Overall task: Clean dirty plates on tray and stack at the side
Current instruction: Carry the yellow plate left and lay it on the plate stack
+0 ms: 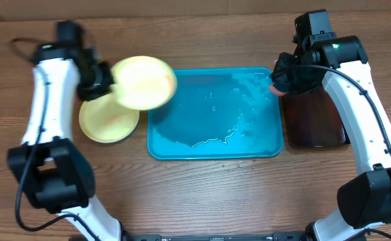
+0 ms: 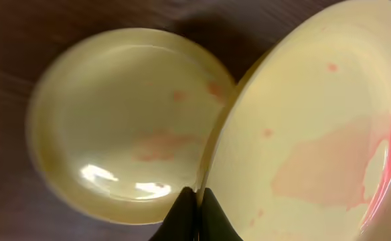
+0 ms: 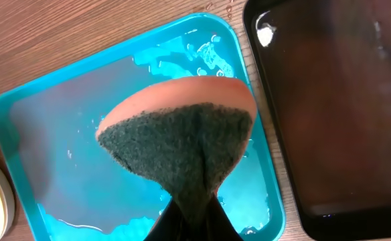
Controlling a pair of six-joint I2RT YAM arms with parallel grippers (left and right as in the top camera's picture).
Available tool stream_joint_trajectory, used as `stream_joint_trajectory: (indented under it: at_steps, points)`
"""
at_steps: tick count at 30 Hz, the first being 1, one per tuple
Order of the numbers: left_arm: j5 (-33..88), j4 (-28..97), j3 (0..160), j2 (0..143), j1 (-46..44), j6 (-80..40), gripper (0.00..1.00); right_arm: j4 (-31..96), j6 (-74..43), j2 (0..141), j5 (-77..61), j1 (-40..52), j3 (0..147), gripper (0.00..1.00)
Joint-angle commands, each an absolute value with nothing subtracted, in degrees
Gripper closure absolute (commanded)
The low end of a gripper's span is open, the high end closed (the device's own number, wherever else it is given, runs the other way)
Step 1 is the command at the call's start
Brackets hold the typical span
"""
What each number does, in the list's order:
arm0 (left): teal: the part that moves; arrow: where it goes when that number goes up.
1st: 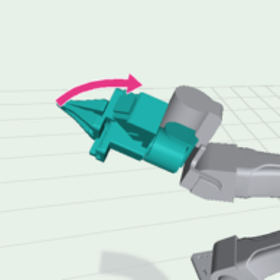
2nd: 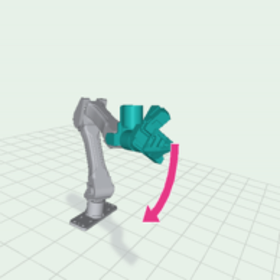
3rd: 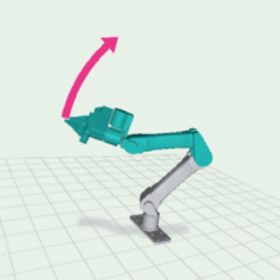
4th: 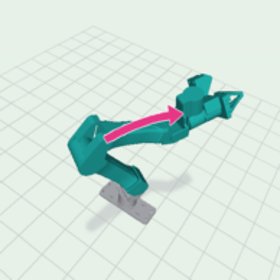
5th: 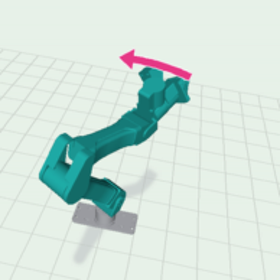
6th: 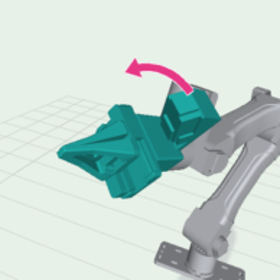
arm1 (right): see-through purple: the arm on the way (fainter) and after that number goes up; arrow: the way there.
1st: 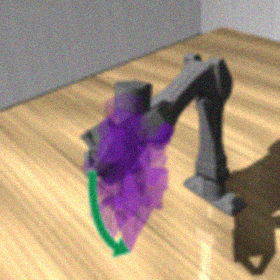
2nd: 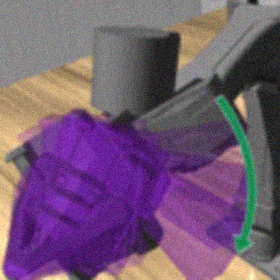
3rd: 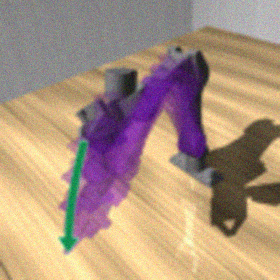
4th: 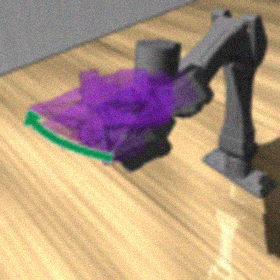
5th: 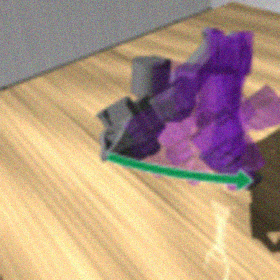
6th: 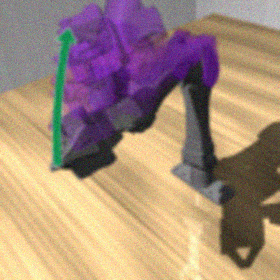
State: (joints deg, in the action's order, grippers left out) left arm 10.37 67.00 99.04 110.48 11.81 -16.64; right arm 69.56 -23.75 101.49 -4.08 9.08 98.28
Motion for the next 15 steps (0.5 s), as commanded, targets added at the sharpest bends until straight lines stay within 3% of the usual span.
stream_joint_trajectory:
  at_steps: [1,15]
  points:
    - [2.8,67.5,98.7,109.6,16.6,-22.0,0.96,69.1,-23.7,100.1,-3.9,8.9,98.5,0.96]
    - [-3.3,57.7,83.3,109.6,20.7,-26.4,0.96,69.5,-23.7,100.1,-3.5,8.9,98.5,0.96]
